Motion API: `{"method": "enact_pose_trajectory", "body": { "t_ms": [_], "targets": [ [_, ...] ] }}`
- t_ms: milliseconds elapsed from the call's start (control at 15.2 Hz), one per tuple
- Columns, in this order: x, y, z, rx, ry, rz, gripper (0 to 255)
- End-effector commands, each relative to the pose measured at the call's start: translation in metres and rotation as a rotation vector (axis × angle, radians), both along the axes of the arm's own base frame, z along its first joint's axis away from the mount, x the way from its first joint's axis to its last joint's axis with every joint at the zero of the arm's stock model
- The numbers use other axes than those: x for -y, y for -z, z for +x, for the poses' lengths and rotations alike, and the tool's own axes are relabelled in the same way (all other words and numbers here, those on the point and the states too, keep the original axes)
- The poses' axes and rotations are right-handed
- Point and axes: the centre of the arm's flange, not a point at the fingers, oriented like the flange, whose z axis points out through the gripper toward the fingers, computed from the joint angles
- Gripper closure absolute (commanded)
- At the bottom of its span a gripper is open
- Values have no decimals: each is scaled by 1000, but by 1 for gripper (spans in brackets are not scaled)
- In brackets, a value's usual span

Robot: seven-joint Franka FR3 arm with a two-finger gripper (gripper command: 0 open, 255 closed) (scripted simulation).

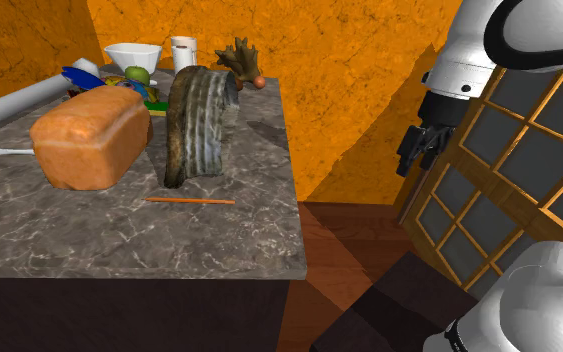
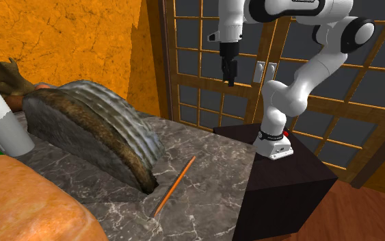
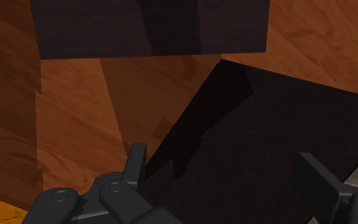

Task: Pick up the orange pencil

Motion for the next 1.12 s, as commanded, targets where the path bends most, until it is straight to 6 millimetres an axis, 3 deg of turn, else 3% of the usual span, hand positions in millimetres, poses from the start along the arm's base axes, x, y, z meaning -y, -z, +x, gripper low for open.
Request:
{"method": "enact_pose_trajectory", "body": {
  "t_ms": [0, 528, 1056],
  "targets": [
    [0, 0, 0, 0, 0, 0, 0],
    [-74, 0, 82, 41, -235, -71, 0],
    [-164, 2, 145, 83, -470, -141, 0]
  ]
}}
